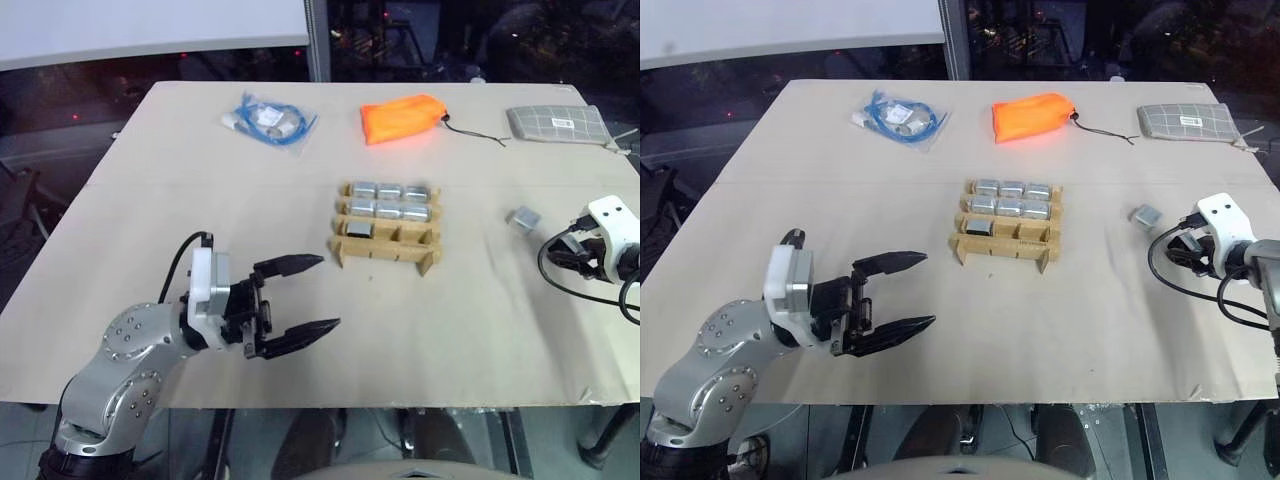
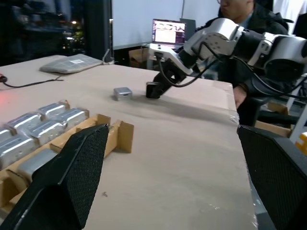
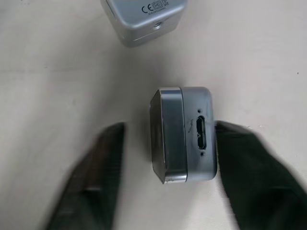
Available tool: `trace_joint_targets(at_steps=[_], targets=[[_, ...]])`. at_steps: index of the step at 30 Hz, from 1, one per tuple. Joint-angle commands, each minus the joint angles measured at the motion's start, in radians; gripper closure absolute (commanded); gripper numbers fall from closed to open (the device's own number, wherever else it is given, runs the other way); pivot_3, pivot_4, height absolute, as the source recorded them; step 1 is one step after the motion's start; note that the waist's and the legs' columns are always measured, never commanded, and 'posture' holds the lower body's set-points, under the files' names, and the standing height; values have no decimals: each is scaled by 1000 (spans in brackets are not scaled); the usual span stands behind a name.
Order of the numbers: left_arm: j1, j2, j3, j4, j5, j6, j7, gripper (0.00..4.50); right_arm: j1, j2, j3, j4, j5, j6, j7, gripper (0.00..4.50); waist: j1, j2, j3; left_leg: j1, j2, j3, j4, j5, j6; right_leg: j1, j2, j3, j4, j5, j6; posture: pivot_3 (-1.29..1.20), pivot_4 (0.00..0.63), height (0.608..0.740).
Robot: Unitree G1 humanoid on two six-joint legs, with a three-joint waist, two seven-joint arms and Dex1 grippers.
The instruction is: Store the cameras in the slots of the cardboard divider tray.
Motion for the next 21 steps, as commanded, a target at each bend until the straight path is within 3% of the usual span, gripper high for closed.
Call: trace_joint_targets(at_steps=[1, 7, 11, 15, 18, 21], targets=[[2, 13, 29, -4, -18, -17, -25, 0, 2, -20, -25, -27, 8, -12, -11, 3701, 0, 0, 0, 0, 0, 0, 0, 0, 0, 0, 0, 0, 0, 0, 0, 0, 150, 740], [31, 7, 65, -13, -23, -10, -3, 0, -37, 15, -4, -302, 99, -72, 50, 3708, -7, 1, 1, 0, 0, 0, 0, 0, 0, 0, 0, 1, 0, 0, 0, 0, 150, 740], [96, 6, 105, -22, -14, -20, 9, 0, -194, 210, 193, -489, 161, -106, 61, 3708, -26, 1, 1, 1, 4, 1, 0, 0, 0, 0, 3, 2, 0, 0, 0, 0, 150, 740], [141, 6, 143, 5, 11, -47, 5, 0, -310, 385, 372, -396, 88, -223, 37, 3708, -22, 0, 0, 0, 3, 0, 0, 0, 0, -1, 3, 0, 1, 0, 0, 0, 150, 740], [154, 5, 171, 3, 4, -48, 20, 0, -345, 396, 468, -257, -28, -421, 53, 3708, 5, -1, 0, -1, 0, -3, 2, 0, 0, -1, 0, -3, 0, 0, 0, 0, 150, 740], [186, 0, 193, -32, 0, -45, 40, 0, -362, 389, 486, -155, -53, -528, 99, 3708, 15, -2, 0, -2, -4, -5, 3, 2, -3, 0, -3, -5, -1, 0, 0, 0, 150, 740]])
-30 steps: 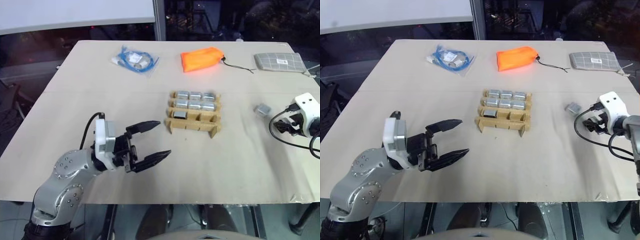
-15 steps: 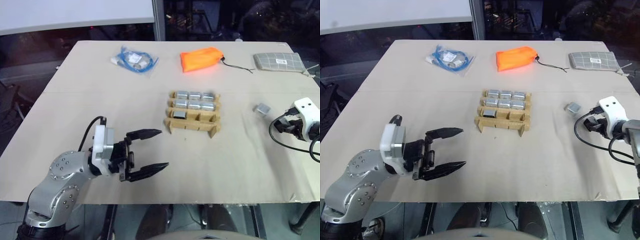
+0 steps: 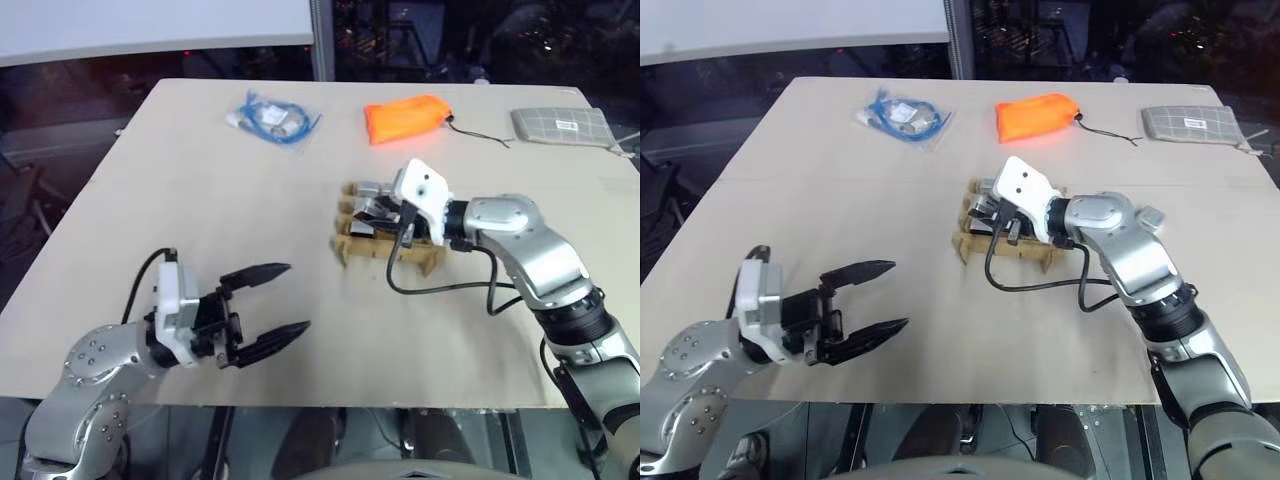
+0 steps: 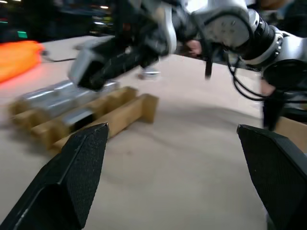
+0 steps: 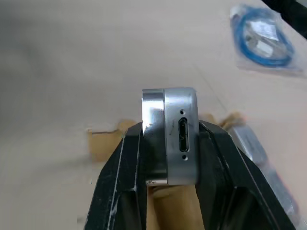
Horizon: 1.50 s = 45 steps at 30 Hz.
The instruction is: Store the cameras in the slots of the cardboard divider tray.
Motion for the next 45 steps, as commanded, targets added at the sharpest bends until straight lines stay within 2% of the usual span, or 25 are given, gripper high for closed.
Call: trace_joint_targets(at_steps=[1, 6, 13, 26, 30, 32, 36, 42, 45], targets=[[40, -7, 42, -64, -10, -14, 28, 0, -39, -32, -8, 90, -42, -145, 59, 3708, 0, 0, 0, 0, 0, 0, 0, 0, 0, 0, -1, 0, 0, 0, 0, 0, 150, 740], [104, -33, 49, -125, -5, -21, 77, 0, -52, -63, -9, 156, -56, -227, 144, 3708, -13, 0, 0, 0, 1, 0, -3, 0, 0, -1, 0, 1, 1, 0, 0, 0, 150, 740], [128, -37, 51, -147, -5, -27, 104, 0, -41, -75, -13, 169, -65, -239, 213, 3708, -17, 0, 0, 1, 3, 1, -4, -1, 2, -1, 2, 2, 1, 0, -1, 0, 150, 740], [130, -27, 55, -154, -13, -25, 116, 0, -67, -32, 6, 342, -149, -311, 218, 3708, -16, 0, 0, 2, 3, 1, -4, -1, 1, 0, 2, 2, 1, 0, -1, 0, 150, 740], [120, -27, 43, -148, -10, -24, 117, 0, -57, -49, 10, 326, -122, -306, 290, 3708, -15, 0, 0, 2, 3, 1, -3, -1, 2, 0, 2, 2, 1, 0, -1, 0, 150, 740], [117, -27, 41, -145, -11, -24, 114, 0, -48, -45, -3, 301, -101, -279, 301, 2667, -14, 0, 0, 2, 3, 1, -3, -1, 2, 0, 2, 1, 1, 0, -1, 0, 150, 740], [104, -25, 36, -140, -12, -22, 113, 0, -24, -53, -66, 204, -78, -194, 248, 1105, -14, 0, 0, 2, 3, 0, -3, -1, 2, 0, 2, 1, 1, 0, -1, 0, 150, 740], [81, -34, 9, -141, -2, -24, 120, 0, 91, -165, -336, -85, 82, 122, 173, 1105, -7, 1, 0, 0, 2, 0, -3, -1, 2, -1, 1, 1, 1, 0, -1, 0, 150, 740], [50, -38, -17, -129, 2, -23, 122, 0, 176, -243, -456, -86, 66, 185, 94, 1105, 3, 0, 0, 0, 2, -1, -3, -1, 2, 0, 0, 0, 0, 0, -1, 0, 150, 740]])
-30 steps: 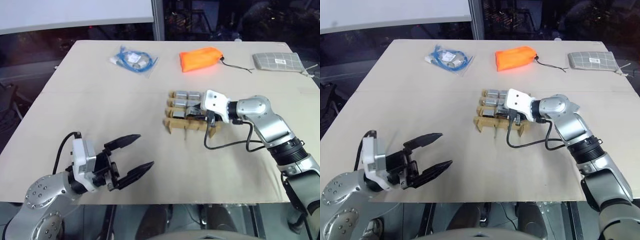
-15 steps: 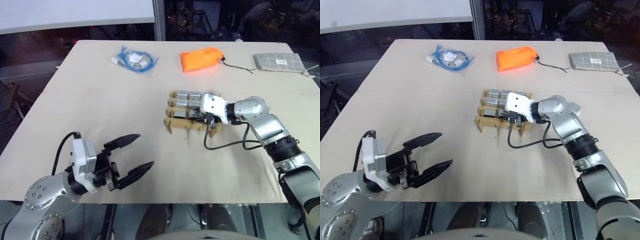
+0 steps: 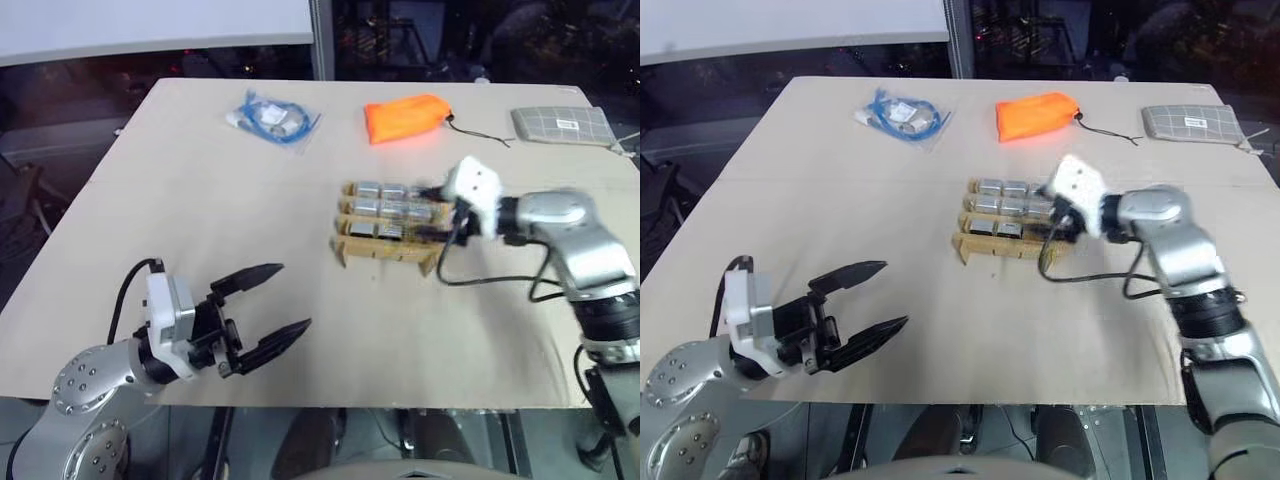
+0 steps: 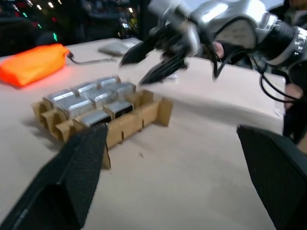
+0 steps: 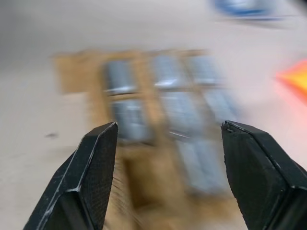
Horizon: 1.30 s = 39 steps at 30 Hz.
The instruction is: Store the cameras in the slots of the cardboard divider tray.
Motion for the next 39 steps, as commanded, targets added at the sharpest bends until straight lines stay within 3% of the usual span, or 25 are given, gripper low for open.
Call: trace_joint_targets(at_steps=[1, 4, 8, 12, 20, 39], targets=[[-35, -3, -32, 1, 3, -12, -3, 0, 67, -71, -131, 14, -22, 58, -107, 1105, 6, 0, 0, 0, 0, 0, 0, 0, 0, 1, 0, 0, 0, 0, 0, 0, 150, 740], [-86, -1, -67, 33, 11, -11, -13, 0, 44, -74, -138, 201, -106, 78, -269, 1105, 0, 0, 0, 1, 0, 3, 0, 0, 0, 1, 0, 2, 1, 0, 0, 0, 150, 740], [-128, 1, -81, 57, 16, -9, -16, 0, -14, 22, -184, 336, -124, 140, -475, 1105, -17, 1, 0, 2, 1, 5, 0, 1, 0, 0, 2, 5, 2, 0, 0, 0, 150, 740], [-125, -4, -86, 57, 21, -12, -17, 0, 5, 136, -257, 301, -116, 201, -645, 1105, -19, 1, 0, 2, 3, 6, 0, 1, -1, -1, 4, 7, 2, 0, 0, 0, 150, 740], [-128, -3, -95, 57, 19, -10, -19, 0, 35, 288, -333, 167, -102, 318, -852, 1105, -14, 1, 0, 1, 2, 6, -1, 1, 0, -2, 4, 7, 2, 0, 0, 0, 150, 740], [-129, -4, -98, 62, 22, -11, -24, 0, 15, 392, -330, 200, -96, 306, -999, 1105, -19, 1, 0, 2, 2, 7, -1, 1, 0, -2, 9, 7, 4, 0, 0, 0, 150, 740]])
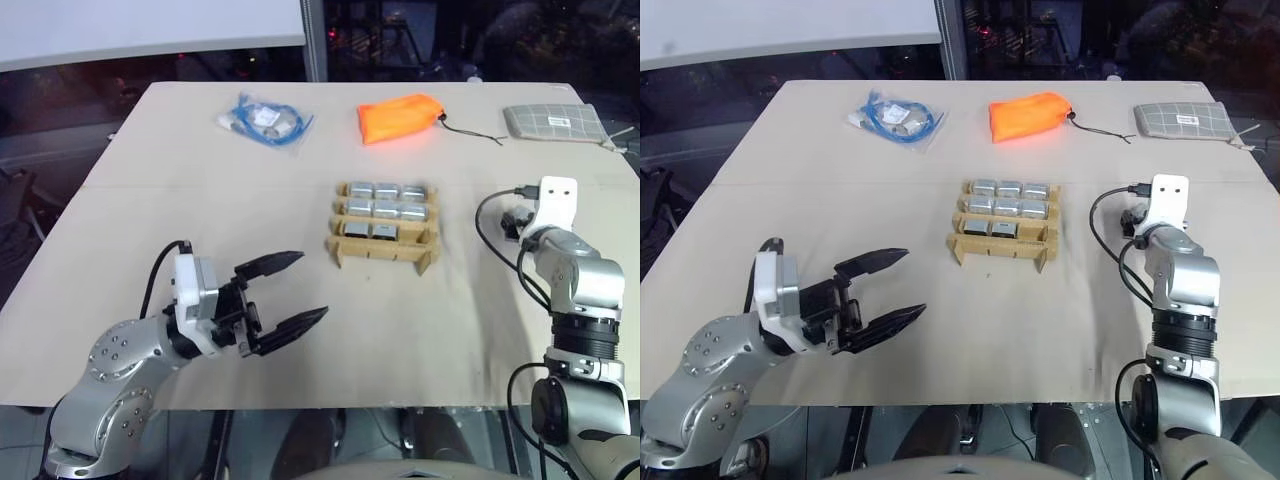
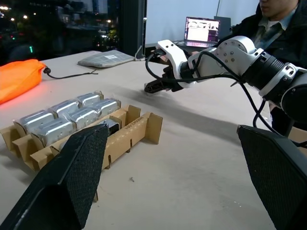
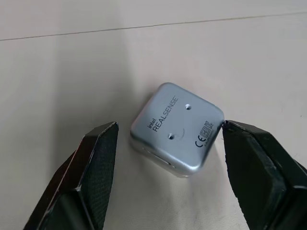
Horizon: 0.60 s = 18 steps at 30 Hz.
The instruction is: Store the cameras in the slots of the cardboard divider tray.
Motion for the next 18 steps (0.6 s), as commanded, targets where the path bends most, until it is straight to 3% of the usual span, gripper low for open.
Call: trace_joint_targets(at_steps=[1, 3, 7, 15, 18], targets=[[8, 2, 9, -21, -2, -12, -1, 0, -23, 1, -5, 5, 0, -35, -21, 1105, 0, 0, 0, 0, 0, 0, 0, 0, 0, 0, 0, 0, 0, 0, 0, 0, 150, 740], [10, 1, 9, -21, -1, -13, 0, 0, -26, -1, -6, 19, 2, -45, -24, 1334, 0, 0, 0, 0, 0, 0, 0, 0, 0, 0, 0, 0, 0, 0, 0, 0, 150, 740], [10, 0, 10, -19, -2, -14, 0, 0, -28, -4, -3, 31, 3, -57, -26, 2613, 0, 0, 0, 0, 0, 0, 0, 0, 0, 0, 0, 0, 0, 0, 0, 0, 150, 740], [-48, -10, 1, 2, -15, 28, 55, 0, 34, -67, 63, -29, -10, -120, 48, 2613, 3, 0, 0, 0, 0, 0, 0, 0, 0, 0, 0, 0, 0, 0, 0, 0, 150, 740], [-143, -44, -28, -11, -13, 112, 207, 0, 140, -165, 136, -170, 14, -268, 236, 2613, 8, 1, 0, -1, 0, 0, 0, 0, 0, 0, 0, 0, 0, 0, 0, 0, 150, 740]])
